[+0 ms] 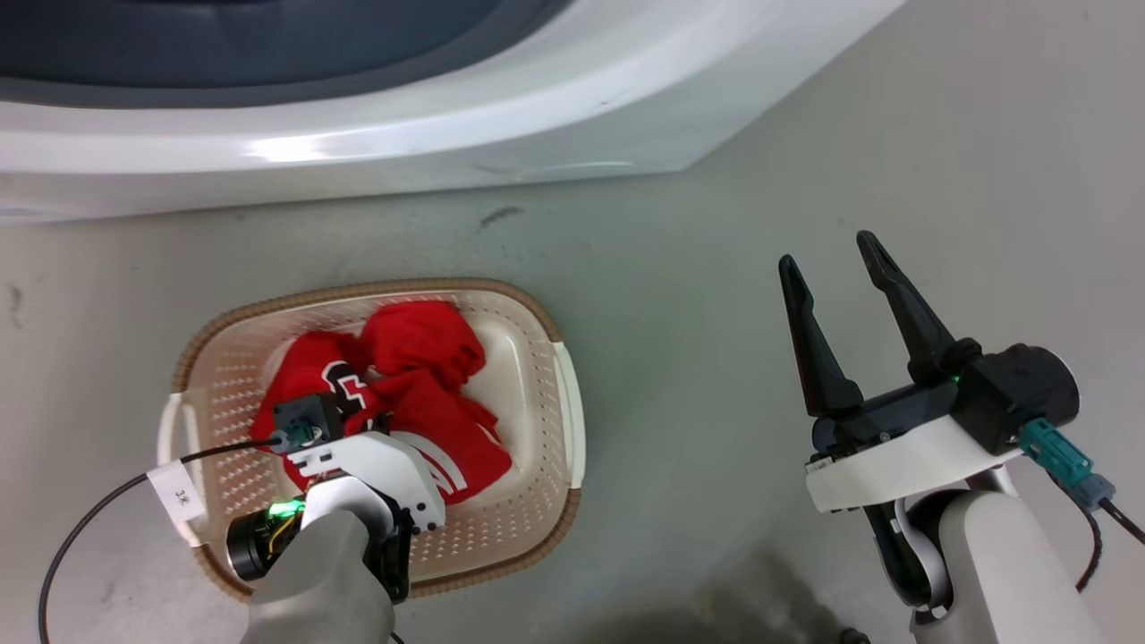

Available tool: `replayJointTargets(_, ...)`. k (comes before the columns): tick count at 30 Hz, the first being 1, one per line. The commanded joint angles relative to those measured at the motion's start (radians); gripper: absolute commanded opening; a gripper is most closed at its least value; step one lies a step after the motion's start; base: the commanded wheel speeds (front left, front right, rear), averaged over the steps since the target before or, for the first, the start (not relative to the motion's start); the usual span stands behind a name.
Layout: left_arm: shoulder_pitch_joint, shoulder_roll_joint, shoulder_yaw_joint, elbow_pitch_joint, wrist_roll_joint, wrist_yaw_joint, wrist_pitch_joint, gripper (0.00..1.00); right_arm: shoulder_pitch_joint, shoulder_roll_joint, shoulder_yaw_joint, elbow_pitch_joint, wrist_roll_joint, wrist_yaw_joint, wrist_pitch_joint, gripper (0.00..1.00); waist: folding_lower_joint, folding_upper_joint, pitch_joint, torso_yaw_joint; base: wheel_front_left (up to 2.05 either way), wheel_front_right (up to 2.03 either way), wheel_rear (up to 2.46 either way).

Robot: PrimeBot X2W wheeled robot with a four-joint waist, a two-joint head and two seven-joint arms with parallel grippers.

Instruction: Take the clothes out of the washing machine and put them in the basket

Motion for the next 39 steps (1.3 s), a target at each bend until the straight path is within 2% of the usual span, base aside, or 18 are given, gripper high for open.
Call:
replayJointTargets(1, -0.022, 0.002, 0.007, 0.017, -0.009, 0.008, -0.002, 0.0, -0.02, -0.003, 0.005, 0.007, 0.005, -0.001, -0.01, 1.0, -0.0003, 0.0, 0.031, -0.025, 0.0, 0.0, 0.0)
replayJointTargets(3, -0.033, 0.005, 0.013, 0.032, -0.016, 0.011, -0.002, 0.0, -0.028, -0.002, 0.007, 0.017, 0.011, -0.001, -0.018, 1.0, -0.0003, 0.0, 0.041, -0.032, 0.0, 0.0, 0.0)
replayJointTargets(4, -0.039, 0.007, 0.017, 0.036, -0.019, 0.012, -0.002, 0.09, -0.031, -0.002, 0.006, 0.024, 0.012, -0.001, -0.023, 1.0, -0.0003, 0.0, 0.043, -0.034, 0.0, 0.0, 0.0)
replayJointTargets(5, -0.041, 0.011, 0.02, 0.04, -0.022, 0.009, -0.002, 0.35, -0.033, -0.002, 0.007, 0.03, 0.014, -0.001, -0.024, 1.0, -0.0003, 0.0, 0.044, -0.036, 0.0, 0.0, 0.0)
replayJointTargets(6, -0.041, 0.015, 0.024, 0.042, -0.026, 0.007, -0.002, 0.82, -0.035, -0.001, 0.008, 0.037, 0.015, -0.001, -0.029, 1.0, -0.0003, 0.0, 0.042, -0.037, 0.0, 0.0, 0.0)
replayJointTargets(7, -0.039, 0.021, 0.026, 0.045, -0.028, 0.004, -0.002, 1.0, -0.037, -0.001, 0.008, 0.044, 0.016, -0.001, -0.032, 1.0, -0.0003, 0.0, 0.036, -0.038, 0.0, 0.0, 0.0)
replayJointTargets(11, 0.002, 0.018, 0.033, 0.035, -0.024, -0.001, -0.002, 1.0, -0.036, 0.002, 0.007, 0.082, 0.014, -0.001, -0.042, 1.0, -0.0003, 0.0, -0.033, -0.035, 0.0, 0.0, 0.0)
replayJointTargets(17, 0.105, 0.019, 0.055, -0.031, -0.012, -0.026, -0.002, 1.0, 0.012, 0.007, -0.011, 0.131, -0.005, -0.001, -0.049, 1.0, -0.0003, 0.0, -0.203, -0.021, 0.0, 0.0, 0.0)
replayJointTargets(24, 0.218, 0.015, 0.082, -0.151, 0.036, -0.039, -0.002, 1.0, 0.077, 0.013, -0.046, 0.138, -0.034, -0.001, -0.026, 1.0, -0.0003, 0.0, -0.365, -0.002, 0.0, 0.0, 0.0)
replayJointTargets(27, 0.243, 0.014, 0.094, -0.212, 0.058, -0.033, -0.002, 1.0, 0.094, 0.014, -0.058, 0.129, -0.04, -0.001, -0.019, 1.0, -0.0003, 0.0, -0.396, 0.003, 0.0, 0.0, 0.0)
replayJointTargets(39, 0.391, 0.005, 0.202, -0.713, 0.256, -0.032, -0.002, 1.0, 0.169, 0.015, -0.111, 0.071, -0.073, -0.001, 0.022, 1.0, -0.0003, 0.0, -0.533, 0.017, 0.0, 0.0, 0.0)
